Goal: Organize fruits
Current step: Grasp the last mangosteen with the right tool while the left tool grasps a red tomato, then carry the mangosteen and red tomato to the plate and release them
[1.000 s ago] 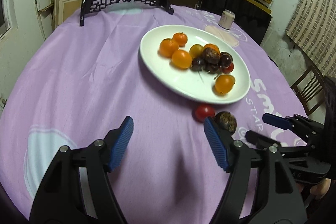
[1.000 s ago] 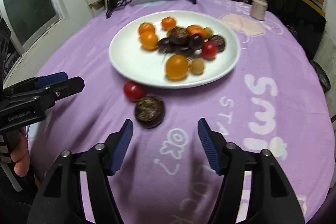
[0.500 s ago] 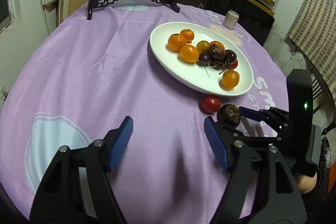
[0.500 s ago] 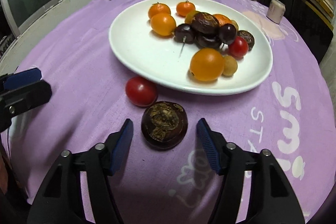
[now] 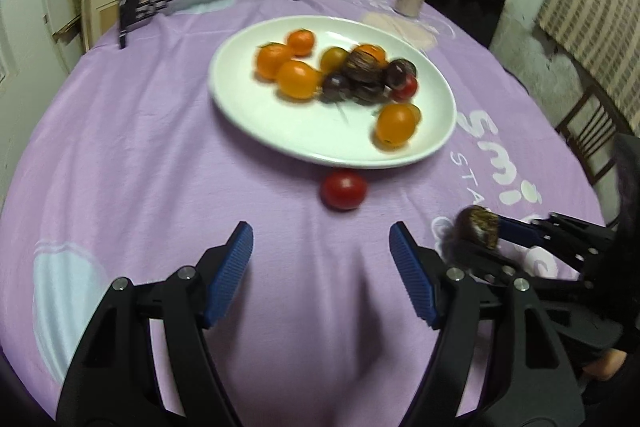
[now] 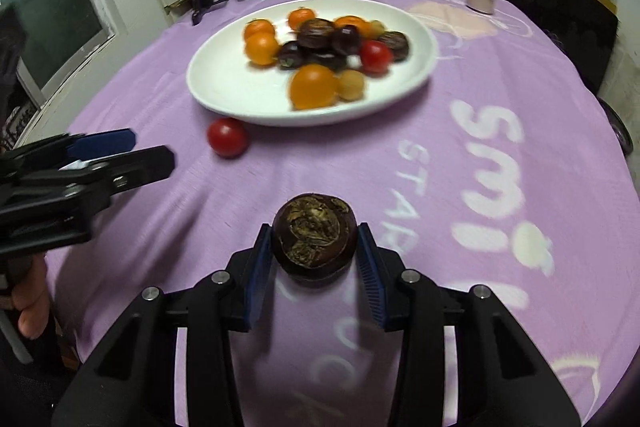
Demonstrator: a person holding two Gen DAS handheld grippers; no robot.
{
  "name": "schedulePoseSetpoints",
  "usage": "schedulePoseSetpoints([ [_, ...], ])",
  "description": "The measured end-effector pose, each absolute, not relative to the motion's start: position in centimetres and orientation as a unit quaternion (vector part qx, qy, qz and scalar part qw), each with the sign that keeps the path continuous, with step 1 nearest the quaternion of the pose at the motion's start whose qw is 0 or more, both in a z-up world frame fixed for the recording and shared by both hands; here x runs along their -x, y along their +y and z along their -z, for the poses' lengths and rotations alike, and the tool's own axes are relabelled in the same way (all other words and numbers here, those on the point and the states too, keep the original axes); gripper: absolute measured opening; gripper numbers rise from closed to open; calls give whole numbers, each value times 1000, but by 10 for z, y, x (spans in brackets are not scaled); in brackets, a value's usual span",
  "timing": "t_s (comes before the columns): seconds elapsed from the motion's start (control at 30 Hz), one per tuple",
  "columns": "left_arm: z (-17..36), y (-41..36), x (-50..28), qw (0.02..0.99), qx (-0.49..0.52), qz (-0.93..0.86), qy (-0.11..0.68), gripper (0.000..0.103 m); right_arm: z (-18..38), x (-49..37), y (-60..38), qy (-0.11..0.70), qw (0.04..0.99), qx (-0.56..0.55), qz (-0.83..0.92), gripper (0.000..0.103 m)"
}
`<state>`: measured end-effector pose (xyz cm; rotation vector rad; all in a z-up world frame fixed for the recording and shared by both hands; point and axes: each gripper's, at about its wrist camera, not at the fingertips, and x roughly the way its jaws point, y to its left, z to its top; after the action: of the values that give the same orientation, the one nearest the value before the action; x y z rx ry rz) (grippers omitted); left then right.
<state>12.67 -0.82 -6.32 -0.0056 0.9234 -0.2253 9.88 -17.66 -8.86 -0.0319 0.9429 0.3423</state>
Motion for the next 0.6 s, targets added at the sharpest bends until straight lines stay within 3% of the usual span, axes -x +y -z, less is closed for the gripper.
schedulePoseSetpoints([
  [0.23, 86, -38, -162, 876, -28, 83, 474, 71, 94, -92, -209, 453, 878, -15, -157, 43],
  [0.3, 89, -43, -169, 877, -37, 72, 474, 62, 96, -93, -212, 454, 877, -21, -157, 43],
  [0.33, 91, -45, -173, 875, -37, 72, 477, 49, 97, -94, -214, 455, 876, -23, -157, 43],
  [0.4, 93, -46, -177, 879, -39, 67, 471, 34, 98, -93, -213, 457, 875, -25, -159, 43],
  [0.6, 87, -38, -161, 877, -15, 95, 471, 32, 93, -91, -207, 451, 877, -22, -162, 43],
])
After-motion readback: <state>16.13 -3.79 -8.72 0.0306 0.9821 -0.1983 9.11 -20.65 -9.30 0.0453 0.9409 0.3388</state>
